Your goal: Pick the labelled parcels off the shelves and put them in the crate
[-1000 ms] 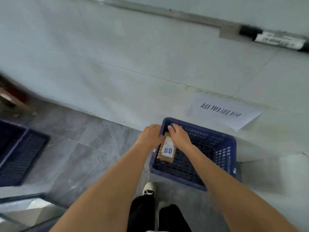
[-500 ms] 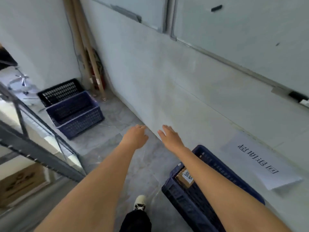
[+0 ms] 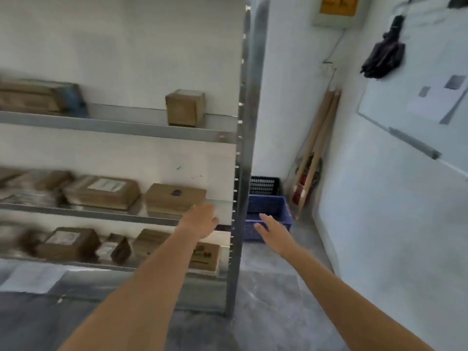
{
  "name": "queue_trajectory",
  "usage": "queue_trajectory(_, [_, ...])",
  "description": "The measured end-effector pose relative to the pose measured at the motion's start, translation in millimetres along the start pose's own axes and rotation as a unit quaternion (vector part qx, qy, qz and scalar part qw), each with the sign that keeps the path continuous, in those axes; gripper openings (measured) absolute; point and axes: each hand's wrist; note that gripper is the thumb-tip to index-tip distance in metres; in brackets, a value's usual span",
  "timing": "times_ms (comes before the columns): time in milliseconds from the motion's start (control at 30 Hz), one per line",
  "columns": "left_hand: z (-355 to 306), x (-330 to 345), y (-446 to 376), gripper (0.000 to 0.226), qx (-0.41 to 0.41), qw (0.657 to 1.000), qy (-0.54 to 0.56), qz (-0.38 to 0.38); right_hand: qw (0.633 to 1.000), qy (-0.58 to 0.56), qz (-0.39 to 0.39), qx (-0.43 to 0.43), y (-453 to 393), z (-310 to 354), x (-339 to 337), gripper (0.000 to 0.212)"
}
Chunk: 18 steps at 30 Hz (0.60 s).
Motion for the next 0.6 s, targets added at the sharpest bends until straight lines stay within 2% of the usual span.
queue_trajectory(133, [124.9,-79.4,34.4,0.038,-0.098,0.993,0.004,-0.067,0.988,0.042,0.079,-0.125,-35.2,128.6,54.8,0.054])
queue_trajectory(267, [232.9,-148.5,79.1,0.035,-0.180,0.974,0.001,-0.138,0.974,0.003,0.114,-0.194,-55.7,247.9,104.6,0.048])
queue_trajectory(400, [311.2,-190.1,112.8,0.038,-0.223,0.956,0.004,-0.192,0.950,-0.002,0.099,-0.294,-75.8,348.2,139.8,0.050])
queue_trajectory(600, [378.2,-233.0,102.4,0.046,-0.246,0.943,0.025,-0.222,0.919,0.041,0.001,-0.392,-127.7,450.2,154.4,0.057])
Point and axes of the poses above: each hand's wrist, its own y-axis away from the middle knuckle, its own x-axis out of the palm, z = x × y, and after that the axes turned 8 degrees about y, right-handed
